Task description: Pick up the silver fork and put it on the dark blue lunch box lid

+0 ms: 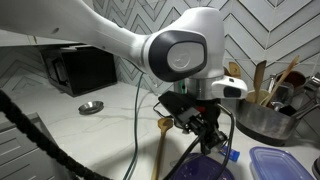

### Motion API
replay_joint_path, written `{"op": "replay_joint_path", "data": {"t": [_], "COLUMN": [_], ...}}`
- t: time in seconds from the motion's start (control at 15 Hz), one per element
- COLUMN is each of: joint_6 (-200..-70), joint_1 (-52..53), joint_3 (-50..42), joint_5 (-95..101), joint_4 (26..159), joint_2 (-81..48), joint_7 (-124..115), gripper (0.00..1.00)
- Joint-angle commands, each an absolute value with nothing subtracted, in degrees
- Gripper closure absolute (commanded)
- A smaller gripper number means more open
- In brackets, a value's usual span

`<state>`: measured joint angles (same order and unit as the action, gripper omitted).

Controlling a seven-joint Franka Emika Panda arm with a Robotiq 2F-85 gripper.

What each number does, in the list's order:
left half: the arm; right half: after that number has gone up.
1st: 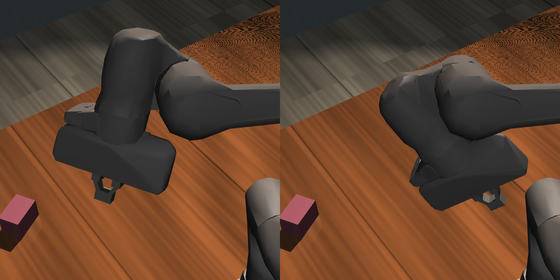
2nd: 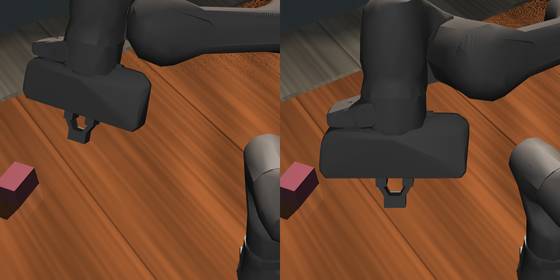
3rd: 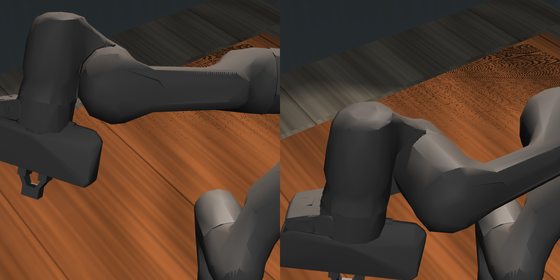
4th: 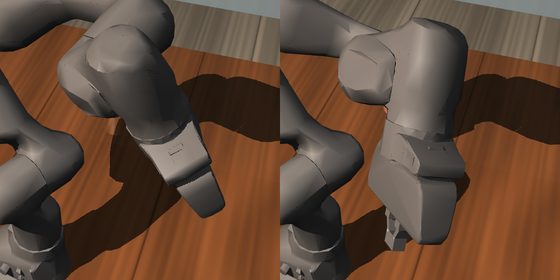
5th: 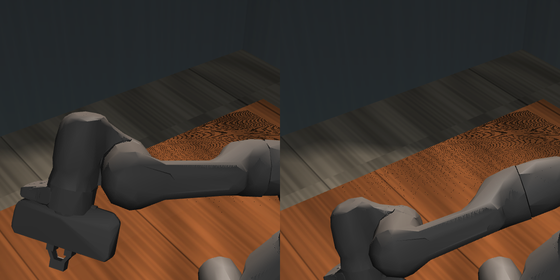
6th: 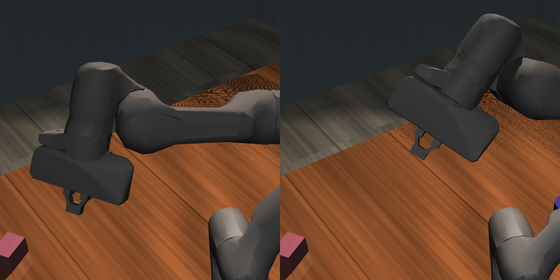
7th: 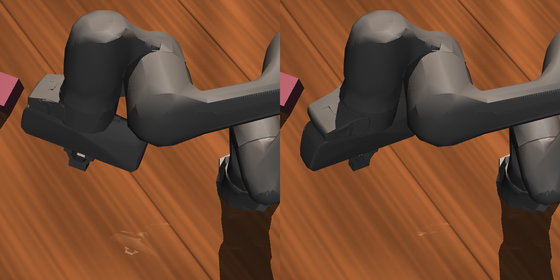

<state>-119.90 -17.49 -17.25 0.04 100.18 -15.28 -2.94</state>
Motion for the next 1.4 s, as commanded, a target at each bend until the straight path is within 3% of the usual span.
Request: {"op": "replay_joint_path", "data": {"t": [0.0, 1.33], "joint_6": [-117.6, -113.1], "joint_1": [-18.9, -21.4], "joint_3": [-17.4, -17.6], "joint_5": [-0.8, -4.8], "joint_4": [97.7, 90.9], "joint_2": [-18.3, -28.1], "joint_7": [-4.6, -15.6], "gripper": [0.98, 0.98]}}
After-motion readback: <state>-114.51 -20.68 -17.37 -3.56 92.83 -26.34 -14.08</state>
